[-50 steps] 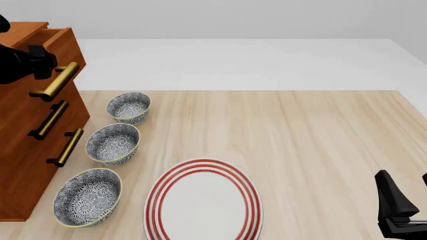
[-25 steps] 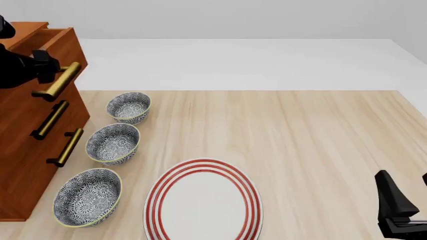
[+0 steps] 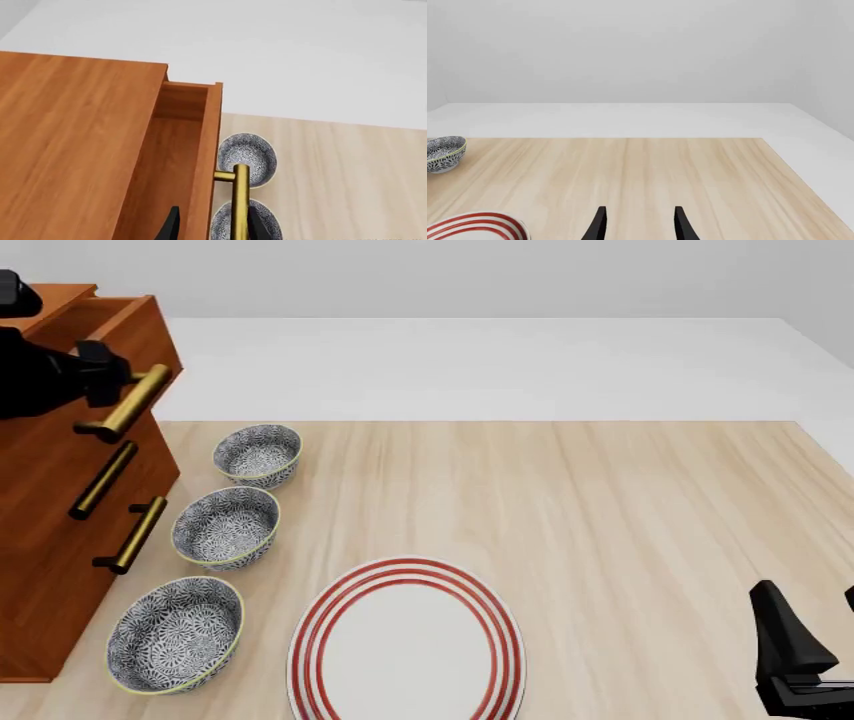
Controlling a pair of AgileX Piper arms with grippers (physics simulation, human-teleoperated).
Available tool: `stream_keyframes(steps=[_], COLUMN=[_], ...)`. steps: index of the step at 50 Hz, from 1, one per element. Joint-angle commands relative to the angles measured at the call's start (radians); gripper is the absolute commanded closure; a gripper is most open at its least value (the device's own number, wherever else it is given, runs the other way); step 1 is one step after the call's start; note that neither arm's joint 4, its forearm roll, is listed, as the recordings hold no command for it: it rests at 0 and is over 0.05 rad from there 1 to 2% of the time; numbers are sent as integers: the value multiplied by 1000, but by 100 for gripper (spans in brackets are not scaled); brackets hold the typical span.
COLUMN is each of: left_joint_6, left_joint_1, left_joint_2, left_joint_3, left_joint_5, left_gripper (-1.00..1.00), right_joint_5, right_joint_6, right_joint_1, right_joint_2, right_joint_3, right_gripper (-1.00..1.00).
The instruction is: Open the top drawer of the cabinet.
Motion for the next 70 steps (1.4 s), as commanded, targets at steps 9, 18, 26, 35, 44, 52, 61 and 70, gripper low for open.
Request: stream_keyframes(steps=[9, 18, 26, 35, 44, 52, 61, 70], left_joint_6=[-5, -13, -17, -21, -27, -49, -54, -57], left_joint_1=[-12, -24, -42, -58, -78, -109, -136, -139], left_joint_2=[22, 22, 18, 19, 21, 17, 13, 14], left_joint_3=[35, 51, 53, 56, 54, 61, 61, 52], left_joint_5=[-2, -5, 3, 6, 12, 16, 21, 31], left_gripper=[-100, -100, -100, -100, -100, -100, -100, -100], right_joint_5=[0, 0, 0, 0, 0, 0, 0, 0], right_joint_6=[0, 0, 0, 0, 0, 0, 0, 0], right_joint_1=[0, 0, 0, 0, 0, 0, 0, 0], right_joint_2=[0, 0, 0, 0, 0, 0, 0, 0], right_joint_3=[0, 0, 0, 0, 0, 0, 0, 0], right_gripper=[-100, -100, -100, -100, -100, -100, -100, -100])
